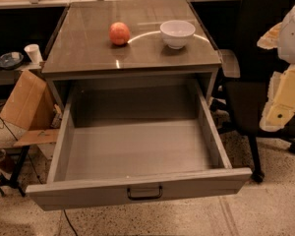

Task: Close top drawer

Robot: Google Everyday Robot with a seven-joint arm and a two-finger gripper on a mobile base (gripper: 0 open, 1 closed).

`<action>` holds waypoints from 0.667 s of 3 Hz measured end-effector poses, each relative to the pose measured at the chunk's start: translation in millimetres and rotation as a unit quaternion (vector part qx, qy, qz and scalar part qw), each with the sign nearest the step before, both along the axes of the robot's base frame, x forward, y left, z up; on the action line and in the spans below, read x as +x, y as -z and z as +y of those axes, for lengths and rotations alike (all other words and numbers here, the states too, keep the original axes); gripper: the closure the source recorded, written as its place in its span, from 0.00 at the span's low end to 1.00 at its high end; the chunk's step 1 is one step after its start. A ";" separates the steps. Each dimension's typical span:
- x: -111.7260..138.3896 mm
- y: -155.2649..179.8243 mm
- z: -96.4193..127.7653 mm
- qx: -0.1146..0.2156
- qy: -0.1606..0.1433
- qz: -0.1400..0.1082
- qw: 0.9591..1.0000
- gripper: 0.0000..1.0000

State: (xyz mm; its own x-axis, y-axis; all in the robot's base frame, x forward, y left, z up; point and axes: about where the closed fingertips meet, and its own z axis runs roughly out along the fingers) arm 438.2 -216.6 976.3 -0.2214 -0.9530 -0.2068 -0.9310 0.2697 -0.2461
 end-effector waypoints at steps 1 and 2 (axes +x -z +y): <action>0.0 0.0 0.0 0.000 0.000 0.000 1.000 0.00; -8.6 8.2 9.0 0.004 -0.007 -0.005 1.000 0.00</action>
Offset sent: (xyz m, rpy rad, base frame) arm -0.0313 0.0315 -0.0352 0.0282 -0.0183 0.0480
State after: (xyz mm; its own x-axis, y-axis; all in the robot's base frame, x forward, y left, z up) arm 429.6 -207.6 968.1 -0.2067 -0.9542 -0.2165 -0.9317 0.2595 -0.2540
